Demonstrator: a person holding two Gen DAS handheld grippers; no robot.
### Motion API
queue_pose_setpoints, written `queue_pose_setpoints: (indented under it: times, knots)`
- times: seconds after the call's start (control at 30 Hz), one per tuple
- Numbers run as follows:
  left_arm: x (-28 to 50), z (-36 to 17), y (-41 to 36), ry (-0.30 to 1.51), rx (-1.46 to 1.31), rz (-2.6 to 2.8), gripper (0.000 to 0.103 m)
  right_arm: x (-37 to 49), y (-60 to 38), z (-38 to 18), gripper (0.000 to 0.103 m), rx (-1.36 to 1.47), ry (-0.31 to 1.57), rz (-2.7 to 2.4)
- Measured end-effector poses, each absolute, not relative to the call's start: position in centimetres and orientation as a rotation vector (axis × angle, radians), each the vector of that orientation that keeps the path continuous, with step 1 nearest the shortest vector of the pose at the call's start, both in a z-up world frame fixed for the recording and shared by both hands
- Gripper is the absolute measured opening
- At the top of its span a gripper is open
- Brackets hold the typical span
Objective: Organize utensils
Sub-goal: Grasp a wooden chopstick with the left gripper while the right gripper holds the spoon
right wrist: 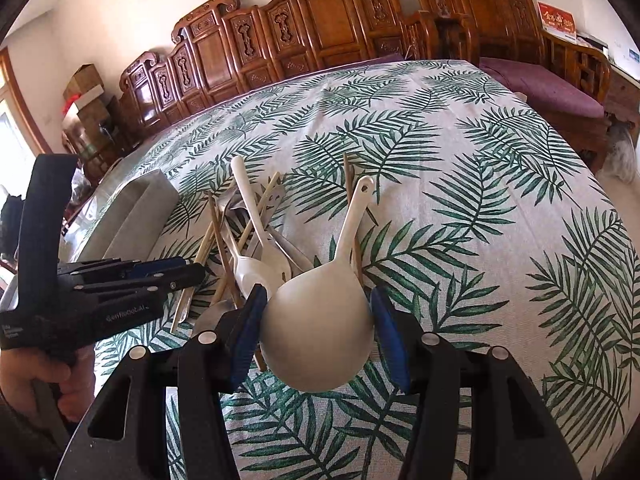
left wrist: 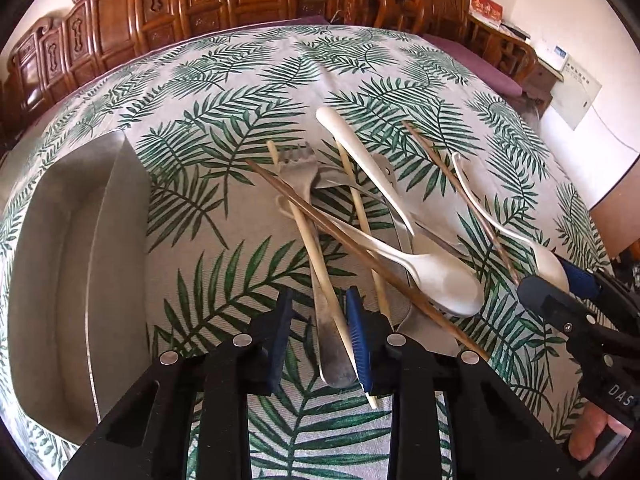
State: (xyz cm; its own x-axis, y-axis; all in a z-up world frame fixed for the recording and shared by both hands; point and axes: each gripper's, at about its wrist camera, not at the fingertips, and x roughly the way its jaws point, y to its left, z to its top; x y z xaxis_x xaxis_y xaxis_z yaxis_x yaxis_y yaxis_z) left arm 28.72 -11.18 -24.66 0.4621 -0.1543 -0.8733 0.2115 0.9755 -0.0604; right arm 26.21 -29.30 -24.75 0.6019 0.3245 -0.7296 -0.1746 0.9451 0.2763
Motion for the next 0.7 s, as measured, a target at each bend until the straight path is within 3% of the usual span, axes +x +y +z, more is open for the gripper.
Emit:
queue_pose_setpoints:
  times: [0.17, 0.7]
  knots:
    - [29.1, -24.9, -10.5, 1.086, 0.048, -0.222, 0.011, 26.2, -29.1, -24.7, 0.056, 0.181, 0.88, 0.293]
    - [28.7, -23.9, -8.0, 1.07, 0.023, -0.204, 0.004, 26.0, -28.7, -24.4, 0.056, 0.173, 0.879, 0.306]
